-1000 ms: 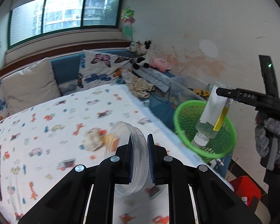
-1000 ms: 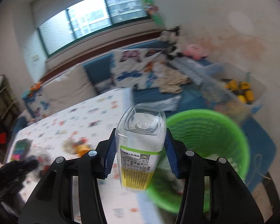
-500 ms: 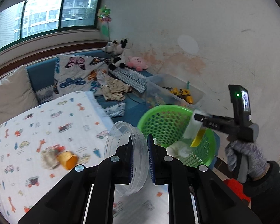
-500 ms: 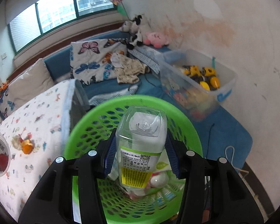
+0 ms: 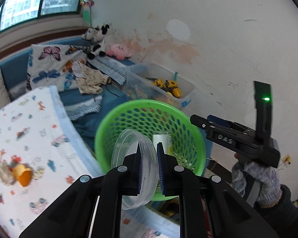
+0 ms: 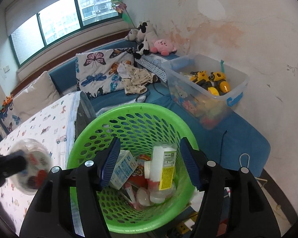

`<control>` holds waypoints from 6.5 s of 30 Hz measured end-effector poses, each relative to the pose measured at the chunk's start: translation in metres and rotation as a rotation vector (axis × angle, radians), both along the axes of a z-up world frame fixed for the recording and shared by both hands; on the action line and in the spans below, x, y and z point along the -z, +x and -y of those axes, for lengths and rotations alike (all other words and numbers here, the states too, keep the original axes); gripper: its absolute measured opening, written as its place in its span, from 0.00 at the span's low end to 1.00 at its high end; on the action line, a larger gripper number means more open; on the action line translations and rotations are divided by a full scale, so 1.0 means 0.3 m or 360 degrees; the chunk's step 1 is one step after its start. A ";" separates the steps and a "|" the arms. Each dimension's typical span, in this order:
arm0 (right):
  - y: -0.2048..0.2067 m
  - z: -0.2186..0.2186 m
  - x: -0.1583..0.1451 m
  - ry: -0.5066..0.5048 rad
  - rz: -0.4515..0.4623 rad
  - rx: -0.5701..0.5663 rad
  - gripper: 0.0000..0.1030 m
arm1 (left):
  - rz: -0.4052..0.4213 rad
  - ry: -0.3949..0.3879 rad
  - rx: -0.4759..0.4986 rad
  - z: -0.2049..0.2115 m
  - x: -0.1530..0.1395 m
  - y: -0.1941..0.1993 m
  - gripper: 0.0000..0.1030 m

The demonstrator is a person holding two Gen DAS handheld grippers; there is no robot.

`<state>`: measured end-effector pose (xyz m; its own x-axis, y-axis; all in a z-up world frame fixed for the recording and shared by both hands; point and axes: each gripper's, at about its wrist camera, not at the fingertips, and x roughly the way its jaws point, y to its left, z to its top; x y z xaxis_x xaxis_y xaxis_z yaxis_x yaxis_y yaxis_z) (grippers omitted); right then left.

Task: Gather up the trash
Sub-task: 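Drop the bottle into the basket with right tool while left tool carries the container, then lower the clear container into the basket with left tool and release it, then move both open tools from the basket back over the bed, then grasp the orange peel with right tool while left tool grasps the crumpled paper, then carry the orange peel over the basket with right tool and release it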

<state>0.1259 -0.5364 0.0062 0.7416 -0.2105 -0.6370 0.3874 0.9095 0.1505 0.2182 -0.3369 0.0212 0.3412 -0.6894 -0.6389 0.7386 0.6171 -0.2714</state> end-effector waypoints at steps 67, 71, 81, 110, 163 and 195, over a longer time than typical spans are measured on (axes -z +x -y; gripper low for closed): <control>0.088 -0.483 -0.087 0.0000 0.0065 -0.0513 0.67 | 0.0011 0.0331 -0.0894 -0.706 0.187 0.327 0.55; 0.143 -0.555 -0.055 -0.0009 0.0016 -0.0598 0.67 | -0.0030 0.0331 -0.0891 -0.702 0.232 0.375 0.55; 0.267 -0.728 0.044 -0.0034 -0.0108 -0.0791 0.68 | -0.0200 0.0193 -0.0865 -0.776 0.307 0.445 0.23; 0.635 -1.058 0.312 0.0023 -0.0375 -0.1019 0.58 | -0.0078 0.0066 -0.1011 -1.094 0.143 0.297 0.21; 0.153 -0.499 0.106 -0.0074 -0.0179 -0.0545 0.38 | -0.0005 0.0060 -0.0572 -0.610 0.048 0.070 0.21; -0.081 -0.140 0.074 -0.0006 -0.0086 -0.0227 0.58 | -0.0020 0.0173 -0.0159 0.001 0.094 -0.014 0.22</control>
<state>0.1018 -0.4944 -0.0158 0.7287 -0.1078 -0.6763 0.2614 0.9565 0.1292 0.2140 -0.3373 -0.0071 0.3963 -0.5790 -0.7125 0.6688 0.7138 -0.2080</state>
